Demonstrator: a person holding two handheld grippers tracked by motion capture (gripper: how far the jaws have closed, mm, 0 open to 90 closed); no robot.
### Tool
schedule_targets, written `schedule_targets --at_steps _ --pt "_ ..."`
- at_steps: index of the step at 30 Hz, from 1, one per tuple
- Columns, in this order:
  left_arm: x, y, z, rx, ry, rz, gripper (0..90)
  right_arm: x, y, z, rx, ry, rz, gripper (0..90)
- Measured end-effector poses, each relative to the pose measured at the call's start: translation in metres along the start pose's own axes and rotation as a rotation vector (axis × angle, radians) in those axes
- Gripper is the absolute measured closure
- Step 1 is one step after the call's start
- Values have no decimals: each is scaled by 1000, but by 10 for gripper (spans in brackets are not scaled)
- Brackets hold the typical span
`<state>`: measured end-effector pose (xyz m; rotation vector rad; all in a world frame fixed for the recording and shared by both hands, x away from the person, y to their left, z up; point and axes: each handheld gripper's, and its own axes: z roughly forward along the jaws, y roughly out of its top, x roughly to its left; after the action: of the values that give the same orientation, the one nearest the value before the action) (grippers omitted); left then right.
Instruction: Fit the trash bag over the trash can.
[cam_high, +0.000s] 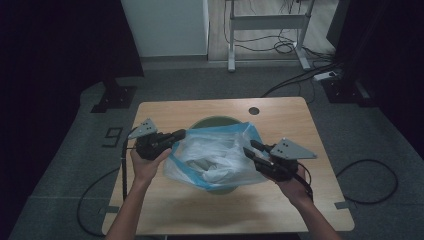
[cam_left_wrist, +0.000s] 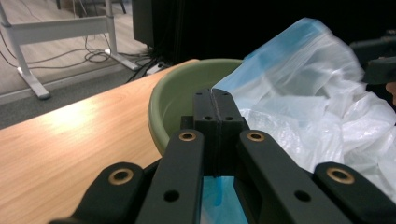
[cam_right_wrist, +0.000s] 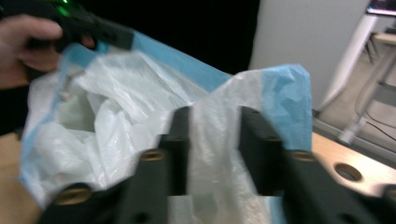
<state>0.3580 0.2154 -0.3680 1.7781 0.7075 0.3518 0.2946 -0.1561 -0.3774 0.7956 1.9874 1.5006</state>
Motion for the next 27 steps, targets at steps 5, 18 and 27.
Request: schedule_targets --at_steps 5,18,27 --pt "1 5 0 -7 50 32 897 -2 -6 7 40 -38 1 891" --pt "19 7 0 -61 149 17 898 -31 -6 13 9 -163 -2 891" --pt "40 0 10 -59 154 -45 897 -44 -4 30 6 -173 23 891"
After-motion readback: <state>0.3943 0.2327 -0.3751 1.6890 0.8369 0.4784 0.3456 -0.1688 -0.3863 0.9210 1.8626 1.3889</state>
